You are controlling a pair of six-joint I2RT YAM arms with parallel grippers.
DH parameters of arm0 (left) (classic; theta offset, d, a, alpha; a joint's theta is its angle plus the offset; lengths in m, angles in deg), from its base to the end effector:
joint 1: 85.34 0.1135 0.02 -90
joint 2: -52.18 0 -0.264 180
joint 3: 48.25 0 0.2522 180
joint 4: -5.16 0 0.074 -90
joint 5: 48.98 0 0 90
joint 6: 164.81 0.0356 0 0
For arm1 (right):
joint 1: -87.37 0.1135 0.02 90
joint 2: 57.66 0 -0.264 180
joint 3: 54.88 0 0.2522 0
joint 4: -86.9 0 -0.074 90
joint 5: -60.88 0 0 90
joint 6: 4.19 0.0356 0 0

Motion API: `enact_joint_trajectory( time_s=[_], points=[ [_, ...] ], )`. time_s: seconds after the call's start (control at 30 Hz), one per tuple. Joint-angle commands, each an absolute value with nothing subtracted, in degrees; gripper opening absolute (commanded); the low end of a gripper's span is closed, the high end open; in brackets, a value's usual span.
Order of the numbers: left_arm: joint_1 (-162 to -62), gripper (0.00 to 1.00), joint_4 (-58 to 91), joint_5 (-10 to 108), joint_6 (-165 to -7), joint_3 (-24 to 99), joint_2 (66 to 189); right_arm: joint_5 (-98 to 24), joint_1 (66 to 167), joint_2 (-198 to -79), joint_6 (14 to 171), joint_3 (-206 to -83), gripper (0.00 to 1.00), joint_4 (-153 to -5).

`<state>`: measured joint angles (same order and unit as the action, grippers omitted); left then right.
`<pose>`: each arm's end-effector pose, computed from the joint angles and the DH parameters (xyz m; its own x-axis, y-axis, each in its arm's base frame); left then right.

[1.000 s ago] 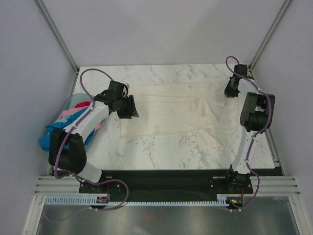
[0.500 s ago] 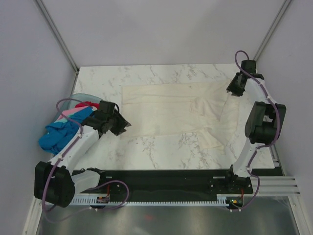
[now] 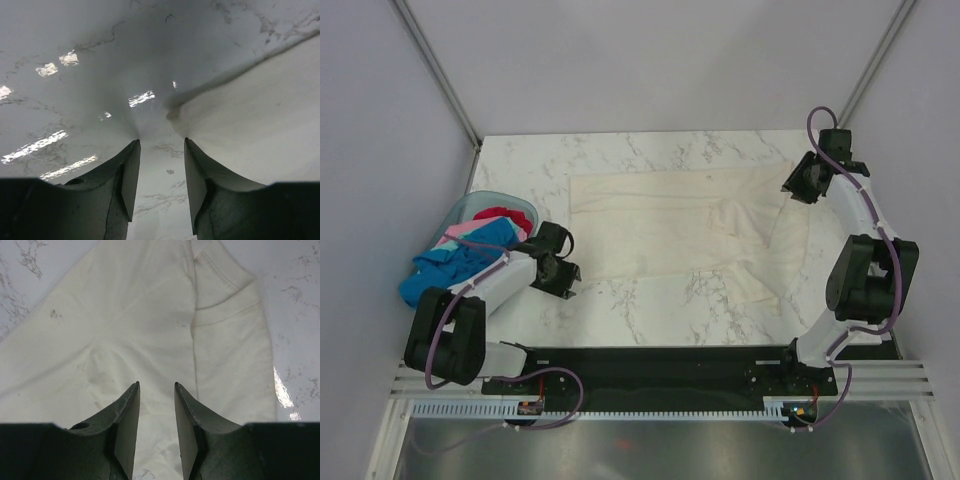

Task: Fold and stack the t-shirts
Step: Fold the tshirt

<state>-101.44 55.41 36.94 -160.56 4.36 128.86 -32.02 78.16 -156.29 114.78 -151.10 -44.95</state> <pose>0.2112 -0.0583 0.1621 -0.3260 -0.9412 -0.0883 -0.9034 0.3377 -0.2644 0.3766 -0.0592 0.2793 -0.6049 0.5881 -0.5369 0.4813 0.8071 0.3419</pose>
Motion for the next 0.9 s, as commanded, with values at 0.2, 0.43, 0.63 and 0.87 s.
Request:
enact_joint_trajectory(
  time_s=[0.2, 0.43, 0.63, 0.87],
  points=[
    [-100.99, 0.48, 55.93, 27.92, -167.97, 8.40, 133.73, -31.68, 82.18, -150.12, 118.14, -147.66, 0.42, -44.89],
    [-100.81, 0.41, 55.57, 26.35, -164.63, 8.76, 135.50, -27.21, 84.30, -140.83, 132.80, -136.78, 0.43, -38.22],
    [-99.85, 0.02, 54.87, 24.41, -161.47, 9.80, 132.86, -22.53, 83.95, -138.68, 139.34, -136.22, 0.42, -21.88],
    [-99.67, 0.02, 54.69, 23.44, -157.07, 13.59, 131.54, -20.43, 83.95, -136.23, 143.99, -125.69, 0.43, -16.58]
  ],
)
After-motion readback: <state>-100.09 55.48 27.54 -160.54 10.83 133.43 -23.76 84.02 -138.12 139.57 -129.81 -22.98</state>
